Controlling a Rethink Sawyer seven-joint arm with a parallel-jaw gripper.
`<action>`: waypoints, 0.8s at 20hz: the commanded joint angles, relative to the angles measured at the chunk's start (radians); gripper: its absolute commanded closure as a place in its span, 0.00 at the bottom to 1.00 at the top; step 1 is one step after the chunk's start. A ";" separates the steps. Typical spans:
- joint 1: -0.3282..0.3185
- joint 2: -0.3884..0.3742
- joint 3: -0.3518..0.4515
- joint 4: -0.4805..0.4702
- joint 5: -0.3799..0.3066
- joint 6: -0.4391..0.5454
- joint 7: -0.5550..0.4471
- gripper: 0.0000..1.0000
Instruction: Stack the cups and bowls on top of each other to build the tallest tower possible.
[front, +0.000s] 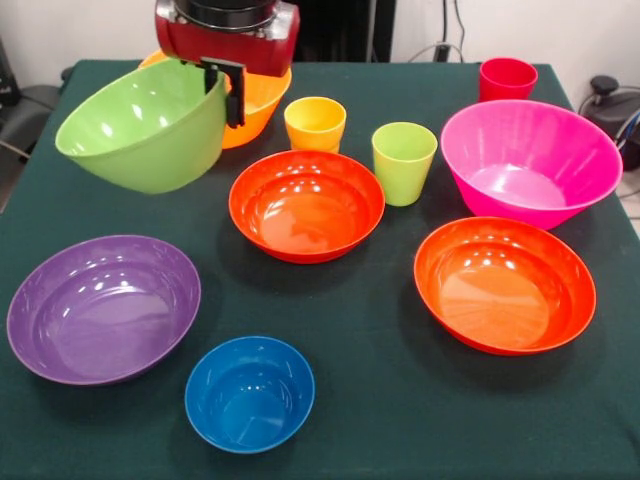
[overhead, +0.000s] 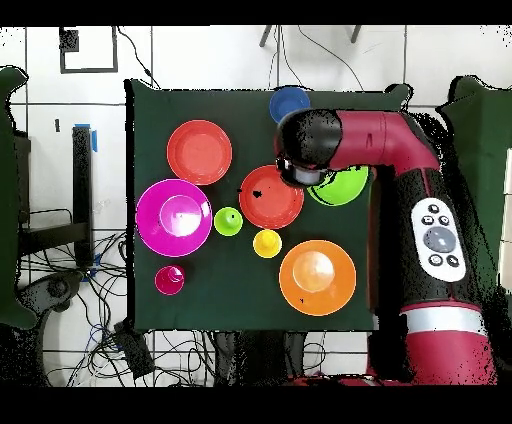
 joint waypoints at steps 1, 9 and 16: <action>0.079 0.099 0.041 -0.148 0.008 0.124 -0.020 1.00; 0.182 0.152 0.054 -0.325 0.027 0.250 -0.015 1.00; 0.231 0.264 0.071 -0.493 0.020 0.283 -0.056 1.00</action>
